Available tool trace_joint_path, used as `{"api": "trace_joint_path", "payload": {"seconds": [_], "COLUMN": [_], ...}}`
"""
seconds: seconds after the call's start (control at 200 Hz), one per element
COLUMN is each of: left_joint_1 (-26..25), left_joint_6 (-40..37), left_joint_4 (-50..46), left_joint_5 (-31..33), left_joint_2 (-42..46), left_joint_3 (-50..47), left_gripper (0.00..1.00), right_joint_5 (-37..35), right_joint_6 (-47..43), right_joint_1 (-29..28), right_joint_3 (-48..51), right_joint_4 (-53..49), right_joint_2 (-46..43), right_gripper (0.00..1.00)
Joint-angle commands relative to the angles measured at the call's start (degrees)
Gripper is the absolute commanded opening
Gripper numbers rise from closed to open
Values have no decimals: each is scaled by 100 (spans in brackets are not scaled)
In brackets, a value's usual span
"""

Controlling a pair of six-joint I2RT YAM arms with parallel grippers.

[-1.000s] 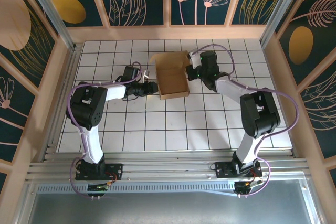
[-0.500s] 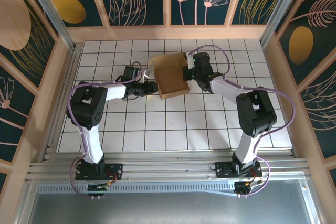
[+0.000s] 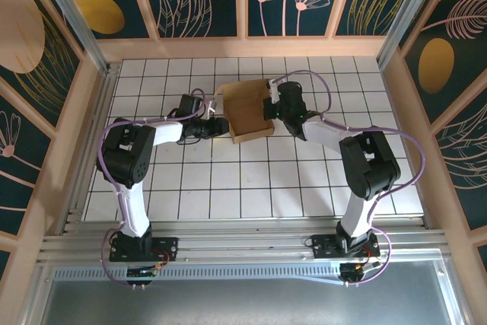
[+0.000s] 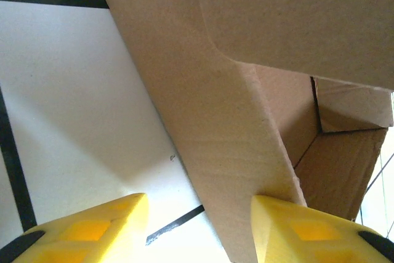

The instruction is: Fold the paper box

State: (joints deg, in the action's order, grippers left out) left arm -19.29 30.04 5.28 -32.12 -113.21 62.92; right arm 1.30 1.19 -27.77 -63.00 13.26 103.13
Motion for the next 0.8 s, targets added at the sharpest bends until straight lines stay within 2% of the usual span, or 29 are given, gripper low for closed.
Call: {"api": "trace_joint_path", "payload": {"seconds": [0.0,0.39,0.481,0.631,0.796], "left_joint_1": [-27,-23,-27,-29,-25], "left_joint_6": [-75,-201,-217,-236,-261], "left_joint_4": [18,52,99,236,360], "left_joint_5": [16,142,82,31,147], "left_joint_2": [10,248,366,726,1383], "left_joint_3": [221,-67,-183,-597,-1428], "left_gripper": [47,48,50,59,60], "right_joint_5": [283,37,-70,-79,-138], "right_joint_6": [71,275,326,388,360], "right_joint_1": [-247,-264,-272,-282,-282], "right_joint_3": [456,555,465,383,238], "right_joint_4": [-1400,-1318,-1415,-1417,-1573], "right_joint_2": [453,356,268,137,196], "right_gripper": [5,5,5,6,6]}}
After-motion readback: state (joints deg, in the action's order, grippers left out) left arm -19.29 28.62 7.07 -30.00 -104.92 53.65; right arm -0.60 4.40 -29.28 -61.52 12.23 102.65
